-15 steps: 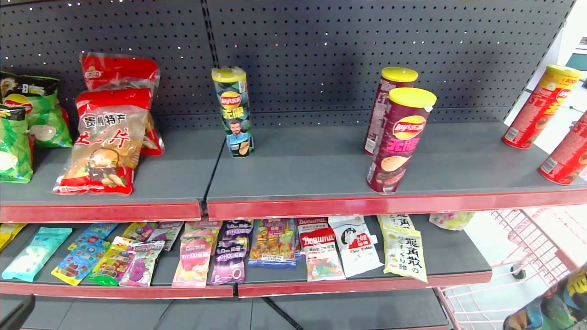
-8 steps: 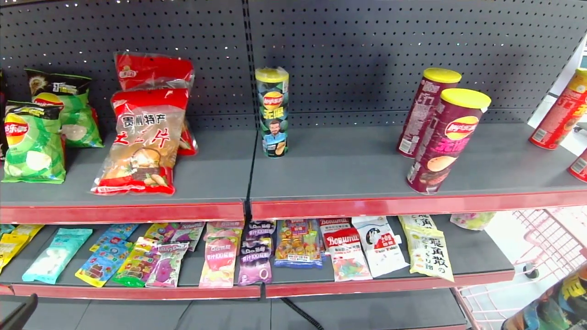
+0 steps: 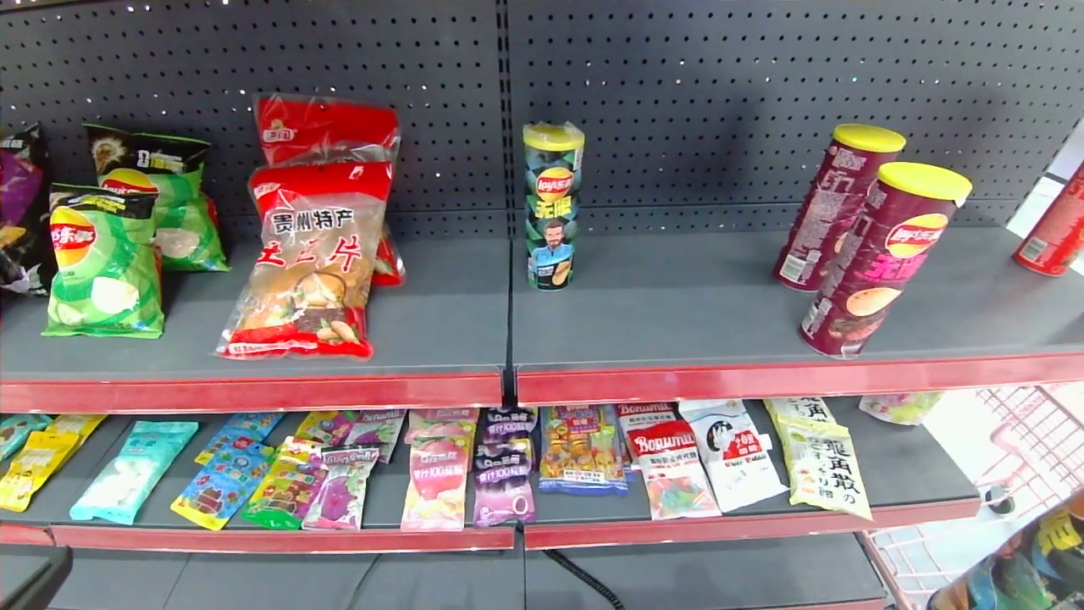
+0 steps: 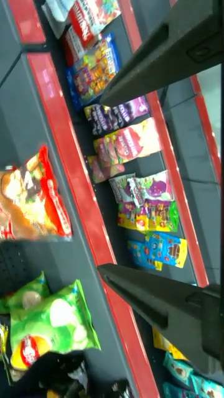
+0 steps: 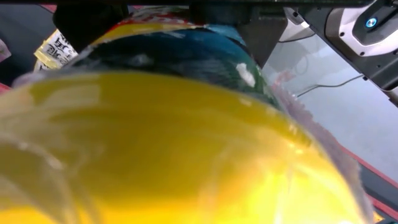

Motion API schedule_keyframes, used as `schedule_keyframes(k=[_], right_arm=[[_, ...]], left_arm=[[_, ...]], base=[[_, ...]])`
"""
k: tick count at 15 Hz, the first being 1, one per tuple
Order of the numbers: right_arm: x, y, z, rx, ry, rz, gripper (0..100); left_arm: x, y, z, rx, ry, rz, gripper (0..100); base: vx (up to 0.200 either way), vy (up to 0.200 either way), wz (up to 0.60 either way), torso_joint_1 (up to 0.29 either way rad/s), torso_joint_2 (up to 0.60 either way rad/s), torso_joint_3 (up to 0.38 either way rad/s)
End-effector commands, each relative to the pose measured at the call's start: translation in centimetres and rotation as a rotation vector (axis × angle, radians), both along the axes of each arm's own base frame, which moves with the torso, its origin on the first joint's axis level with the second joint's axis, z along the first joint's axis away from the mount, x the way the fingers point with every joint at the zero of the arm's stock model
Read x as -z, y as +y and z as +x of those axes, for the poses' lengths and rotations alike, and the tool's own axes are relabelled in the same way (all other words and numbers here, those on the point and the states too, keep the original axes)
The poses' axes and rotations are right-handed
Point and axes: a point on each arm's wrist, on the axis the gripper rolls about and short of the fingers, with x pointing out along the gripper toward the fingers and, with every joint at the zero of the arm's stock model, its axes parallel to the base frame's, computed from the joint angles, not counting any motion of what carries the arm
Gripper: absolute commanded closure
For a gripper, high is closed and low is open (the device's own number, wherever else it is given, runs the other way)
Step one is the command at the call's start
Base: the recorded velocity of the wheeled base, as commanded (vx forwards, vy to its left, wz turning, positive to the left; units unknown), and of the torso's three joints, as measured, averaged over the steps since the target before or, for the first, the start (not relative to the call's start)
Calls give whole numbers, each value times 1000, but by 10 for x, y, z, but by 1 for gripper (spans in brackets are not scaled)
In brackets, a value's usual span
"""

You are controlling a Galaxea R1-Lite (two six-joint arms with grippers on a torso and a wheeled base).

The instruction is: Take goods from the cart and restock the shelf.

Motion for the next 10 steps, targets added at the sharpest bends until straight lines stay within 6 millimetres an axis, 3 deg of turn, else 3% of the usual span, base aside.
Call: schedule_keyframes(k=[1, 10], right_arm=[[0, 0, 0, -2, 0, 0, 100], [0, 1, 2, -2, 7, -3, 100]], left_arm=[[0, 0, 0, -2, 0, -1, 0], [0, 0, 0, -1, 1, 0, 0]], base=[[200, 0, 0, 2, 2, 2], [200, 0, 0, 3, 3, 2]])
